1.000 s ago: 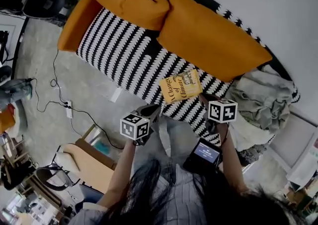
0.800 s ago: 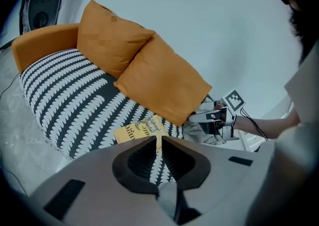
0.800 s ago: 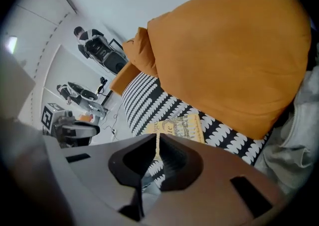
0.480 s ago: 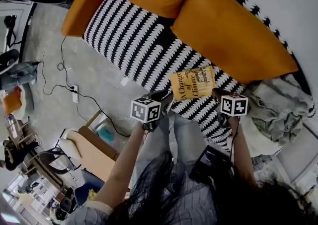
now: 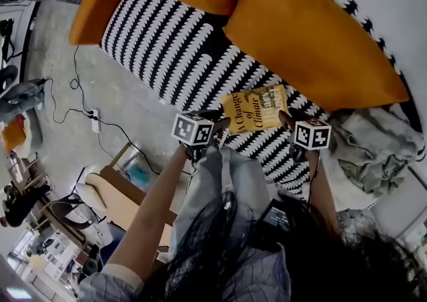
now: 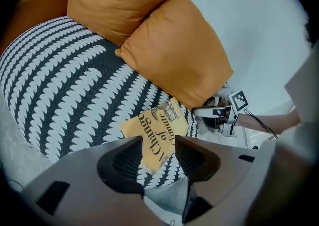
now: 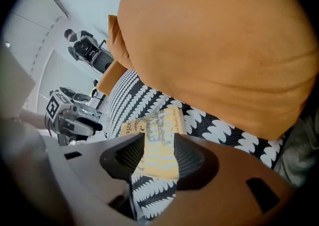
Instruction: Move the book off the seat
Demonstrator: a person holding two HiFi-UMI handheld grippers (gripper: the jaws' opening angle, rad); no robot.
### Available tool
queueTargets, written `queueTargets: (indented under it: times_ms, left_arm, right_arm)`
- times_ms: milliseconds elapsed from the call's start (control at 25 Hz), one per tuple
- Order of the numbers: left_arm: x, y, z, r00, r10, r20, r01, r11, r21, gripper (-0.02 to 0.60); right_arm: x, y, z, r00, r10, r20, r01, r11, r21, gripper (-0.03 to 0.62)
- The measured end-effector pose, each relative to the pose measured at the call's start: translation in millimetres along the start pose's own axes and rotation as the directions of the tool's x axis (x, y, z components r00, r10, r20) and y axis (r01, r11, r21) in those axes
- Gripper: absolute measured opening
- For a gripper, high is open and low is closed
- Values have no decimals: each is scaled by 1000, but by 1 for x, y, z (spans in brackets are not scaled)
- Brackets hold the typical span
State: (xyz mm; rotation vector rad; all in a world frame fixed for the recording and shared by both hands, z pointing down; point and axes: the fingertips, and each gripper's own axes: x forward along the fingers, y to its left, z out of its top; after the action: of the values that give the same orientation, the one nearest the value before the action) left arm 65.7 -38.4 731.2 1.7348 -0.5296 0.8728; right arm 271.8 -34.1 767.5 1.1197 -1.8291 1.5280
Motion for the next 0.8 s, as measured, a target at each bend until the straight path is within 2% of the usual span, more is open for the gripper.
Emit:
queueTargets:
  times_ms: [280,440,520,800]
  left_arm:
    - [32,24,-11,1000,22,-21,-23,995,-93,249]
    - [44,42,-24,998,31,-55,-36,996,-85,272]
    - [51,46,-27,998,25,-49,-30,995,-98,279]
    - [88,47,-24,1000,-5,10,8,975,-223,284]
  right_arm:
    - [18,-29,-16,999,-10,-51,10,1000,8,202]
    - [33,-33,-22,997,-13,-80,13,1000,-7,204]
    - [36,-35,-22,996,-15,-91,16,1000,2,204]
    - [53,-50,-22,990,-22,-141,22,1000,-3,204]
